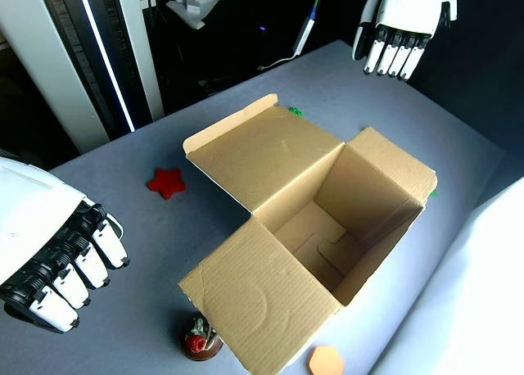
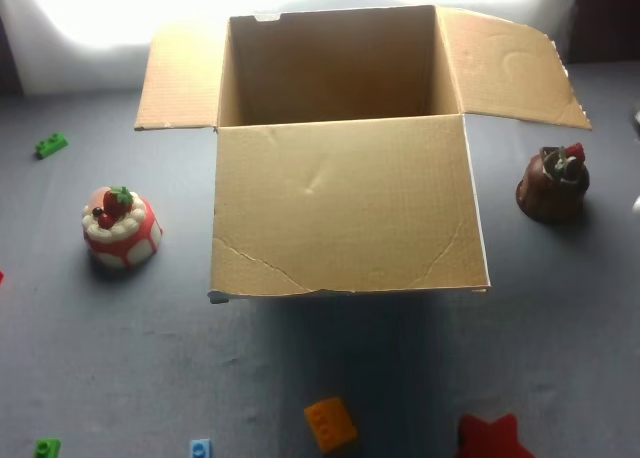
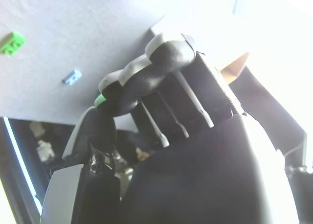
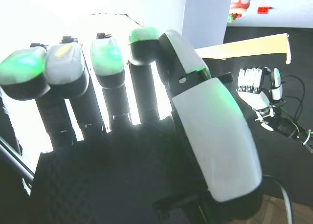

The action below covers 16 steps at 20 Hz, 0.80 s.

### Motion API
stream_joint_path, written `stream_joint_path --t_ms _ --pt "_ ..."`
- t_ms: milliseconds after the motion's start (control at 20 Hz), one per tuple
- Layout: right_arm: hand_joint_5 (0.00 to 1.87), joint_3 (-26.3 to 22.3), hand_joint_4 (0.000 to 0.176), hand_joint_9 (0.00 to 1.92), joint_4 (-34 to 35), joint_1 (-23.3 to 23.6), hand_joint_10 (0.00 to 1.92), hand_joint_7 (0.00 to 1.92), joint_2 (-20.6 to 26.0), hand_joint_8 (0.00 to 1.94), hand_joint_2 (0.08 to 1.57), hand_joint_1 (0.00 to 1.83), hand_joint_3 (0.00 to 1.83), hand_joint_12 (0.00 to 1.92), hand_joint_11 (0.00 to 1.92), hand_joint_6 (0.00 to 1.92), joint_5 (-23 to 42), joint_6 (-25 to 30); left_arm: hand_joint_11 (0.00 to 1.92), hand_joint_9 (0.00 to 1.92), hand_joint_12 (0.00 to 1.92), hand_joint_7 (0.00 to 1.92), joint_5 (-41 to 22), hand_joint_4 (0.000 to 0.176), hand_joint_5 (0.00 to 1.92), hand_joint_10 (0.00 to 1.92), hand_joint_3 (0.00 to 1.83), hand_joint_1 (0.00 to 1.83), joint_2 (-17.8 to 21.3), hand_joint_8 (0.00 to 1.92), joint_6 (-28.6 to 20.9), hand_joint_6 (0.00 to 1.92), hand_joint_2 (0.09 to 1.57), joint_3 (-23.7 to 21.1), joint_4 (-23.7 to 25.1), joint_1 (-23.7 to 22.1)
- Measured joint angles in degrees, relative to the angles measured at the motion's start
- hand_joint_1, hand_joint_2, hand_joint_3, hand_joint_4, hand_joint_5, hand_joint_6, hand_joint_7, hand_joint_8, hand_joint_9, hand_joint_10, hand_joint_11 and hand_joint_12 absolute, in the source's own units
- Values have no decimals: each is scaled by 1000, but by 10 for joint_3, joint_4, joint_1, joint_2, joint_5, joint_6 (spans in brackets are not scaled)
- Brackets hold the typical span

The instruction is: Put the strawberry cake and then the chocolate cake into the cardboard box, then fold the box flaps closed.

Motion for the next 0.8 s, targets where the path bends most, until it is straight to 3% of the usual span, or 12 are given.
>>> stream_joint_path --t_ms 100,200,300,400,500,600,700,750,800 --pt "27 0 34 0 -2 0 21 68 0 0 1038 297 41 0 0 14 4 0 0 59 460 22 -4 69 0 11 13 434 -5 0 -2 0 1091 15 3 -9" --pt "16 0 35 25 -1 0 25 44 0 0 1029 307 32 0 0 8 8 0 0 53 585 3 -3 63 0 4 3 465 -8 1 -7 0 1086 27 8 -10" --pt "27 0 33 22 -1 0 23 39 0 1 1015 349 22 7 14 12 3 -2 0 30 478 0 -5 60 0 3 0 520 -8 0 -9 0 1058 30 17 -10" --pt "1 0 36 7 -1 0 15 2 0 0 1001 520 12 4 3 0 5 -4 0 24 452 0 -9 56 0 6 0 561 -8 0 -11 0 1040 30 18 -10" --pt "0 0 34 6 0 0 13 0 0 0 1002 797 9 0 0 0 4 -5 0 2 311 0 -14 66 0 0 0 821 -9 0 -12 0 955 33 26 -10" --pt "0 0 39 1 19 0 2 0 0 0 982 865 0 0 0 0 4 -6 0 0 286 0 -16 68 0 0 0 1057 -9 0 -12 0 887 37 47 -15" --pt "0 1 50 0 68 0 0 0 0 0 988 939 1 0 0 0 5 -32 0 0 398 0 -18 73 0 0 0 1156 -9 0 -16 0 883 35 57 -23" --pt "0 2 49 0 98 0 0 0 0 0 970 1022 0 2 3 0 6 -51 0 0 402 0 -21 69 0 0 0 1198 -9 0 -19 0 886 32 63 -29" --pt "0 3 38 0 102 0 0 0 0 0 993 1078 4 0 0 0 7 -56 0 0 350 0 -24 67 0 0 0 1210 -9 0 -22 0 897 29 64 -30"
